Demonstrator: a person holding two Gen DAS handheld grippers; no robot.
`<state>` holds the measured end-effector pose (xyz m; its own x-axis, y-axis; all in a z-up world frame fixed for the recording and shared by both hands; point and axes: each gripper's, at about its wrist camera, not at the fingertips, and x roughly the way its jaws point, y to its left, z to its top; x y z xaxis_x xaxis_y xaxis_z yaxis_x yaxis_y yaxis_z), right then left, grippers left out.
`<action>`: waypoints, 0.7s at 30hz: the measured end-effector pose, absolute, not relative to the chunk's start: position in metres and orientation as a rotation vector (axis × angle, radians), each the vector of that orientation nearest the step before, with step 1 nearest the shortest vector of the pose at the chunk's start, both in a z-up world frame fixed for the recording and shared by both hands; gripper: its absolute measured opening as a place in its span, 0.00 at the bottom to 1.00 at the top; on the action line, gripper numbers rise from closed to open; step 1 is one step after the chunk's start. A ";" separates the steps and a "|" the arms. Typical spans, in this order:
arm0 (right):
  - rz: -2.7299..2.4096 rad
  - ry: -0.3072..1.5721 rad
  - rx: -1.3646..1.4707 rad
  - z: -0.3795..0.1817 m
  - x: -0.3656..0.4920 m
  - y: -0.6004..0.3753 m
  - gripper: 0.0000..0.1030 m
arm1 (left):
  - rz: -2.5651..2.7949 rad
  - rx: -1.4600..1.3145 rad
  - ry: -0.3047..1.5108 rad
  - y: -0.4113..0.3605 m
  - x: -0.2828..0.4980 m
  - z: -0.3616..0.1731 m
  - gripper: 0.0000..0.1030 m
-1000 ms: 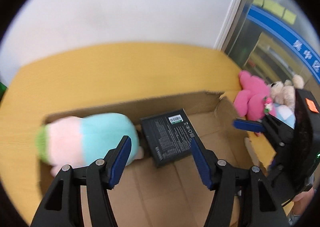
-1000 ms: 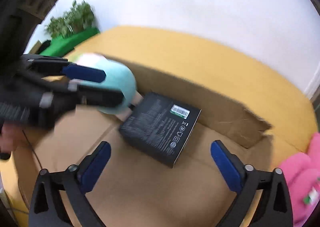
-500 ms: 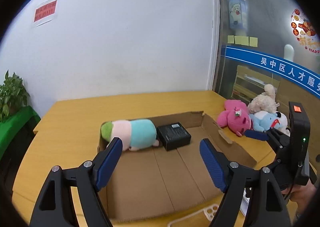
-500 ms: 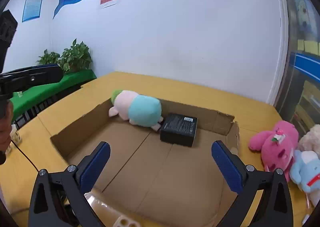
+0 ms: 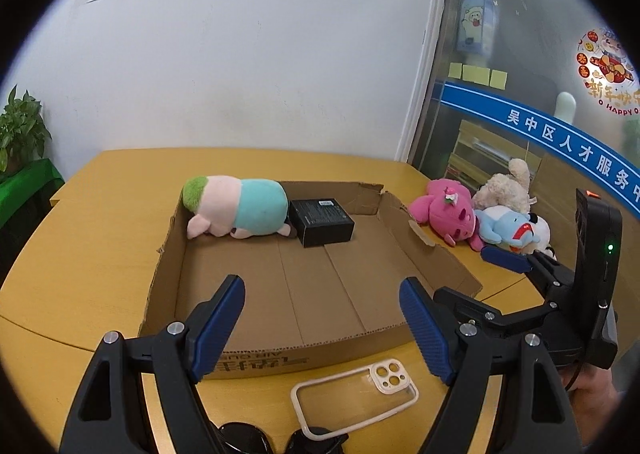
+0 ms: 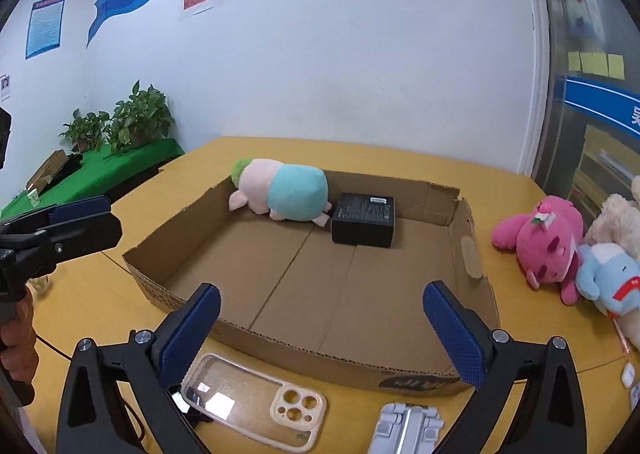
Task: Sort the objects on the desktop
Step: 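Release the black box with both grippers and withdraw, then move both grippers toward the white phone case and sunglasses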
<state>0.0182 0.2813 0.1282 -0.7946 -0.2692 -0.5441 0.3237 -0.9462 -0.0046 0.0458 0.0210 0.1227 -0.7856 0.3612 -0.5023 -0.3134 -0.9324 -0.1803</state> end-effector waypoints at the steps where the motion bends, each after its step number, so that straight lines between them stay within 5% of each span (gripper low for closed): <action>1: -2.720 0.157 0.802 0.127 0.020 0.281 1.00 | 2.663 -0.781 -0.126 0.021 0.046 0.121 0.77; 16: -2.709 0.235 0.891 0.095 0.029 0.286 1.00 | 2.563 -1.057 -0.148 0.024 0.036 0.055 0.76; 21: -2.669 0.179 1.048 0.062 0.022 0.294 1.00 | 2.492 -1.219 -0.122 0.028 0.028 0.022 0.57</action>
<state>0.0224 0.2944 0.0620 -0.7028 -0.2021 -0.6821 0.2912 -0.9565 -0.0167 0.0285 0.0284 0.0223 -0.5615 0.3574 -0.7463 -0.2830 -0.9305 -0.2327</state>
